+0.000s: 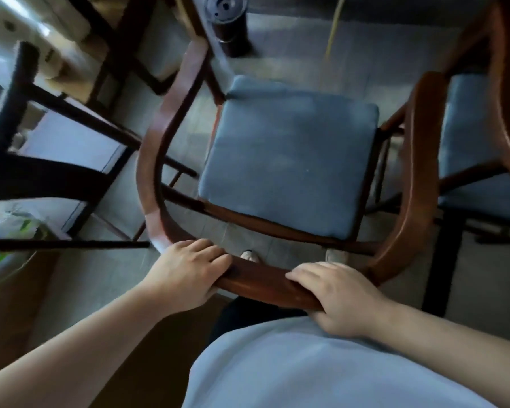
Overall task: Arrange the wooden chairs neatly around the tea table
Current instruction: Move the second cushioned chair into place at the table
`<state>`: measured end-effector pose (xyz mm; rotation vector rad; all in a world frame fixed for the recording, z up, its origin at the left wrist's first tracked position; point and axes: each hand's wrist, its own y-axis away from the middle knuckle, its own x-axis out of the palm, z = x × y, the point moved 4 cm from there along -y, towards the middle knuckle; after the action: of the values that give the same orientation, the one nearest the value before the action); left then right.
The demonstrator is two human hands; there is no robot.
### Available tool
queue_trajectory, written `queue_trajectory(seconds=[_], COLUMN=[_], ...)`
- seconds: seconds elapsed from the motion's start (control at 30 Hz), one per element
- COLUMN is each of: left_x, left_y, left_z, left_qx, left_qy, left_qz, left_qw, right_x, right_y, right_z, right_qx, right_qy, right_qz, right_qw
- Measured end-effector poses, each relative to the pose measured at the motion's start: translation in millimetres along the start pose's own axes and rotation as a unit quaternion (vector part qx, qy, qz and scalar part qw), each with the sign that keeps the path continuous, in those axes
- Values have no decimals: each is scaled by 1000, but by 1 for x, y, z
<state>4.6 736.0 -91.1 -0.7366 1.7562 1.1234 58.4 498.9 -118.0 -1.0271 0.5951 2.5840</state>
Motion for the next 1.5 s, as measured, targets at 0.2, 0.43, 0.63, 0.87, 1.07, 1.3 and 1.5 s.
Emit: queue_trajectory(seconds=[0.2,0.43,0.63,0.87,1.07,1.3,1.5], left_x=[9,4,-18,-19,-33,-36,-34], left_y=[-3,-7,-17,-36,-77,-91,-79], left_z=[18,45,98,101,57,46,71], left_qx=[75,111,107,112,122,135,71], left_qy=[23,21,-8,-5,-21,3,35], left_qz=[-26,-33,-26,-37,-106,-141,-140], left_qw=[997,993,994,993,987,981,987], right_x=[13,18,17,-1,-46,-64,-59], right_y=[12,-3,-50,-52,-26,-22,-18], right_z=[6,15,22,8,-30,-45,-52], right_qx=[91,108,109,95,127,159,123], right_qy=[36,57,58,68,87,75,92], right_qz=[-131,-204,-205,-223,-204,-193,-233], right_qw=[986,971,971,968,967,965,960])
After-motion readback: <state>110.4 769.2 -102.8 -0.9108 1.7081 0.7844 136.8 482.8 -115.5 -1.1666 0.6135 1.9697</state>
